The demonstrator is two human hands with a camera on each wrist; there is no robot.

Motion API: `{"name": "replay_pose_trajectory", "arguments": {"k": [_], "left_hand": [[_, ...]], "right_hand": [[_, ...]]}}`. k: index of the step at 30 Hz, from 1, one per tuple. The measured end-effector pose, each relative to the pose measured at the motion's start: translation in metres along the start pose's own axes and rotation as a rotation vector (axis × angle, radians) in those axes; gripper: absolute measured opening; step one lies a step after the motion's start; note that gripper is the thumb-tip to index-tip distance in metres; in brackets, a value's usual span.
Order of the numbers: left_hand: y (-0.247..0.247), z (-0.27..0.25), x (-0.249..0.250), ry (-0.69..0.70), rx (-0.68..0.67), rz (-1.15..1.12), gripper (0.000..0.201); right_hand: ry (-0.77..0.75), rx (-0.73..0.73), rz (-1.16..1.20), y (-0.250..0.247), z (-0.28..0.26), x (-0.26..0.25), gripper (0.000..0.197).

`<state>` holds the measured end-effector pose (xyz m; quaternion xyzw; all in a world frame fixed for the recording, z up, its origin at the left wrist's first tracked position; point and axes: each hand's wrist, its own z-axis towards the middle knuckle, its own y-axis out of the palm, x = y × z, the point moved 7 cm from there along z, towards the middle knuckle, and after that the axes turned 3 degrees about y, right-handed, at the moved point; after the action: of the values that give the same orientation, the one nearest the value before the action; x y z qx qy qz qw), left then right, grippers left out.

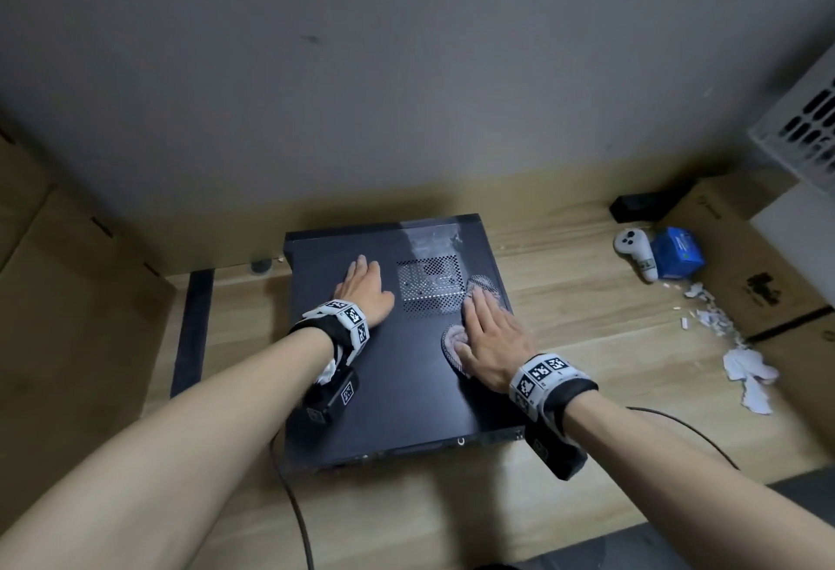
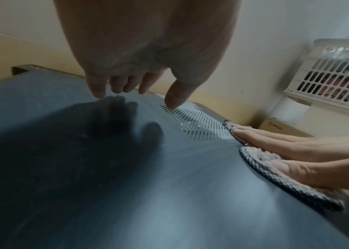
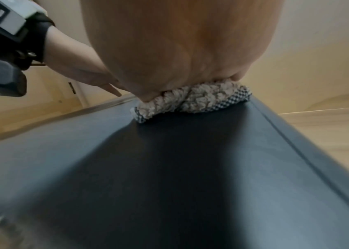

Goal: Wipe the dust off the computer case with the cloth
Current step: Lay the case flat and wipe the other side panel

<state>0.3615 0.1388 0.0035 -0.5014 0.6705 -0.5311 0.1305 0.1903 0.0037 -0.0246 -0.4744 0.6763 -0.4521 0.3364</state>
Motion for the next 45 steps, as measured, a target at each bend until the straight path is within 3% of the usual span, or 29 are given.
{"name": "replay_pose_trajectory", "arguments": {"k": [7, 18, 25, 32, 36, 42, 45], "left_hand": [[-0.029, 0.063, -0.007, -0.036, 0.015, 0.003, 0.068], [-0.041, 0.108, -0.014, 0.017, -0.018, 0.198, 0.061], [-0.048, 0.104, -0.010, 0.027, -0.043, 0.232, 0.062], [-0.056, 0.101, -0.010, 0.030, -0.069, 0.225, 0.064], [-0.060, 0.101, -0.011, 0.046, -0.080, 0.223, 0.064], [-0.055, 0.109, -0.016, 0.095, -0.067, 0.244, 0.057], [-0.054, 0.110, -0.018, 0.099, -0.058, 0.253, 0.058]], "right_hand": [[0.087, -0.023, 0.097, -0.029, 0.097, -0.009, 0.080], [-0.026, -0.013, 0.041, -0.060, 0.179, 0.015, 0.080], [-0.032, 0.042, 0.039, -0.057, 0.165, 0.009, 0.078], [-0.136, 0.033, 0.029, -0.023, 0.074, -0.028, 0.091], [-0.164, 0.047, 0.011, -0.015, 0.048, -0.048, 0.087], [-0.112, -0.015, -0.006, -0.018, 0.079, -0.049, 0.091], [-0.060, -0.030, -0.022, -0.028, 0.116, -0.048, 0.080]]}}
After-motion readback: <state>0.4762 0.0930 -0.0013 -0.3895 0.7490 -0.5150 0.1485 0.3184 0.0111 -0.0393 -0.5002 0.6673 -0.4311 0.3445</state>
